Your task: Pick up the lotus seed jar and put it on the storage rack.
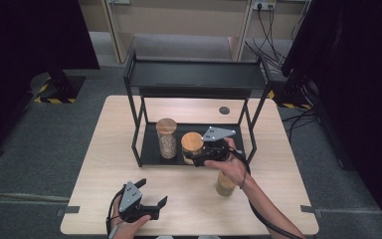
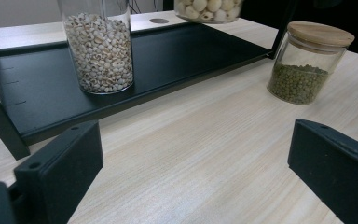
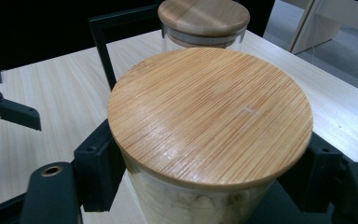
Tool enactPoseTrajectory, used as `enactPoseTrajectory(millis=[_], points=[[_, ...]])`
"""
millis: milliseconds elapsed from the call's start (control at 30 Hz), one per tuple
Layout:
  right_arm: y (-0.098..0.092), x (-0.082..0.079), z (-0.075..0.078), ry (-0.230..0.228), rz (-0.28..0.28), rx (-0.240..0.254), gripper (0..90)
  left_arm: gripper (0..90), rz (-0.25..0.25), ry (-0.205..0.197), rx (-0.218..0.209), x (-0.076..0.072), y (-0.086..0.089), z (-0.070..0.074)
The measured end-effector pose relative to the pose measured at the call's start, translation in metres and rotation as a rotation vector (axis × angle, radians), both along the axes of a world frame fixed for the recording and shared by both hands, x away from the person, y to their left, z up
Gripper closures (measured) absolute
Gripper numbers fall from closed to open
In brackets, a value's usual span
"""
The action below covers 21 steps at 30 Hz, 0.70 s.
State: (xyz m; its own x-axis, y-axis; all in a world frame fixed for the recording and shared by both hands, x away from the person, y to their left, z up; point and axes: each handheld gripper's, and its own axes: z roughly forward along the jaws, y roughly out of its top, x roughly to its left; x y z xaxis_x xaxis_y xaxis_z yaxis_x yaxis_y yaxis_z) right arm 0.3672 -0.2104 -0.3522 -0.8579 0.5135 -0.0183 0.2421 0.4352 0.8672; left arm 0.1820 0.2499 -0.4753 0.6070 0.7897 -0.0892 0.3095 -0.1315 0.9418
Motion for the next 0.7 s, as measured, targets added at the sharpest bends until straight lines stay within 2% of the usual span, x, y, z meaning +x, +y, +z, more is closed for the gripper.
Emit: enactPoseTrajectory(millis=[267, 700], points=[[0.005, 0.019, -0.006, -0.001, 0.019, -0.008, 25.6, 2.6, 0.001, 0.0, -0.004, 0.0, 0.0, -0.001], [0.005, 0.043, -0.023, 0.014, 0.016, -0.019, 25.6, 2.6, 0.0, 0.002, -0.002, 0.001, 0.0, -0.001]])
